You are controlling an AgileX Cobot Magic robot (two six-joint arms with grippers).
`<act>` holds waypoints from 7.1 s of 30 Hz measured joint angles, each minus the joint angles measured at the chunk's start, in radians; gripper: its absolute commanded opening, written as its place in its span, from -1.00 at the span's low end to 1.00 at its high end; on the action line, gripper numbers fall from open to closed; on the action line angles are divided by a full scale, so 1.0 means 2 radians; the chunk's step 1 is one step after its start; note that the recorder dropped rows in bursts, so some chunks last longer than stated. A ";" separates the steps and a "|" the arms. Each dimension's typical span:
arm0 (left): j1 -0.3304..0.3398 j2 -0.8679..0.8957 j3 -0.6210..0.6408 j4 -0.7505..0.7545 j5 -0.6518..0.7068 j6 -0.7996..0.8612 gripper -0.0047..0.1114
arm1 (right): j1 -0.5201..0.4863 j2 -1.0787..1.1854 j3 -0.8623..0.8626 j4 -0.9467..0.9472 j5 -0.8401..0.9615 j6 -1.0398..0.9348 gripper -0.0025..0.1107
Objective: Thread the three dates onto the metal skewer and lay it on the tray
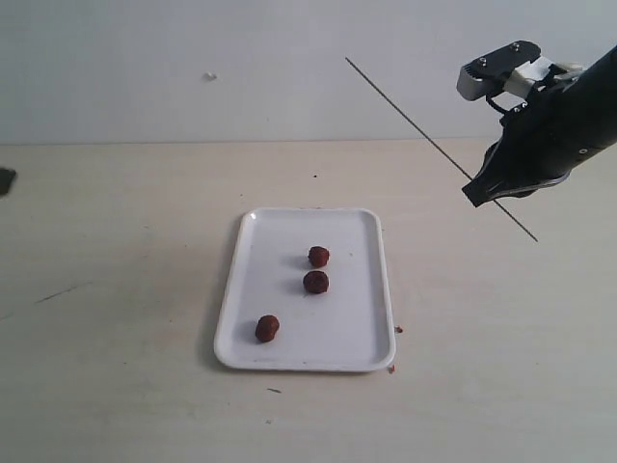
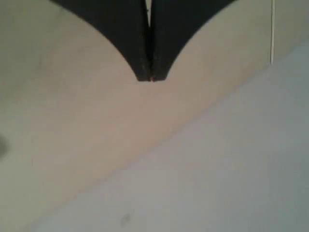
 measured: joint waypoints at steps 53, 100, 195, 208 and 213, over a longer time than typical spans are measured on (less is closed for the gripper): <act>-0.312 0.399 -0.260 -0.425 0.303 0.824 -0.51 | 0.000 0.000 0.000 0.010 0.002 -0.017 -0.96; -0.118 0.318 -0.363 -1.062 0.135 0.380 -0.45 | 0.000 0.124 0.000 0.340 0.164 -0.238 -0.96; -0.118 0.358 -0.390 -1.068 0.184 0.458 -0.45 | 0.000 0.125 0.000 0.350 0.147 -0.276 -0.96; -0.169 0.360 -0.392 -1.067 0.198 0.492 -0.45 | 0.000 0.126 0.000 0.496 0.132 -0.340 -0.96; -0.188 0.367 -0.393 -1.066 0.195 0.499 -0.45 | 0.000 0.126 0.000 0.553 0.124 -0.369 -0.96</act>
